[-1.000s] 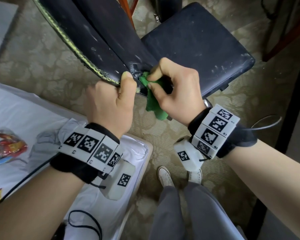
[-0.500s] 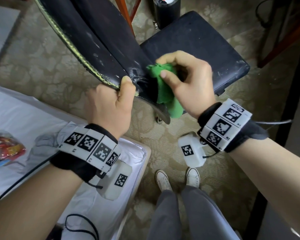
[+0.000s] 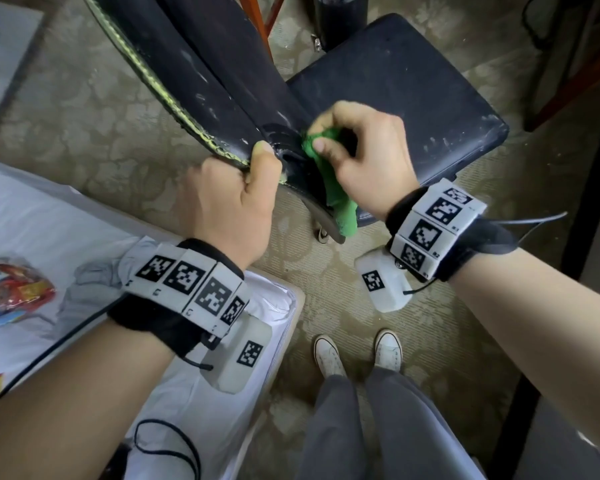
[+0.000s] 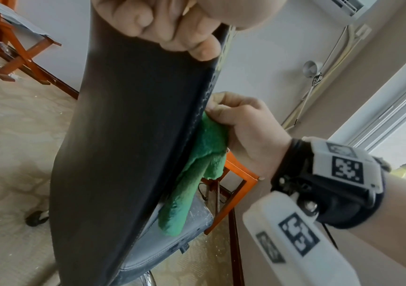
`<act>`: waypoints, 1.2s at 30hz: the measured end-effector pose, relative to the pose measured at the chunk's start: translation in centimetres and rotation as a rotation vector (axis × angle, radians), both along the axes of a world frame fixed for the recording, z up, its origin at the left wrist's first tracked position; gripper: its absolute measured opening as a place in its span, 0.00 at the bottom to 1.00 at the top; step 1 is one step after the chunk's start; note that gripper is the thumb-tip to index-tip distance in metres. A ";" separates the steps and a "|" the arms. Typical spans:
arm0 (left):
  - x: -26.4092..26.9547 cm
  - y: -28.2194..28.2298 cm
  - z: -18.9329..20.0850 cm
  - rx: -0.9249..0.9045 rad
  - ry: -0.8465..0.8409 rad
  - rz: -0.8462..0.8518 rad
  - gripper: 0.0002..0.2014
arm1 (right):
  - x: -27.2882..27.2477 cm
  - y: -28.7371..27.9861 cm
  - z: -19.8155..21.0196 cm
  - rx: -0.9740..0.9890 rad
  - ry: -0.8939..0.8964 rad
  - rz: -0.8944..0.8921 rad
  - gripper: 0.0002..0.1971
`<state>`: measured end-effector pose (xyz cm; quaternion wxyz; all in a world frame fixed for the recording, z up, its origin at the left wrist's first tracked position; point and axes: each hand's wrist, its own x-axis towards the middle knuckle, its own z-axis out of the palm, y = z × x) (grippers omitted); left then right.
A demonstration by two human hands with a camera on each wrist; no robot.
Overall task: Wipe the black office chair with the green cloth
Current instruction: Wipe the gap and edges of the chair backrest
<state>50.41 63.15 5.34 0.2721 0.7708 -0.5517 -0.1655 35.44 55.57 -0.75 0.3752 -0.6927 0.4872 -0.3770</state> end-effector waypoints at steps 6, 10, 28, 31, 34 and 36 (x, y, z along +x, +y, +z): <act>0.1 -0.1 -0.1 -0.010 -0.016 0.003 0.36 | 2.1 -0.5 4.0 -0.076 -0.171 0.118 0.04; 0.3 0.2 -0.2 -0.013 -0.014 0.016 0.34 | 2.2 0.3 3.3 -0.164 -0.153 0.164 0.04; 0.2 0.1 0.0 -0.011 -0.032 -0.005 0.36 | 1.0 0.9 2.0 -0.476 -0.103 0.270 0.05; 0.5 0.0 -0.2 -0.016 -0.035 0.001 0.37 | 0.6 0.8 -0.4 -0.438 -0.002 0.216 0.04; 0.4 -0.1 -0.2 -0.015 -0.025 -0.003 0.37 | -0.3 1.1 -2.6 -0.314 0.031 0.107 0.03; 0.3 -0.2 -0.3 -0.022 -0.026 0.002 0.37 | -0.4 1.3 -2.3 -0.301 -0.033 0.049 0.02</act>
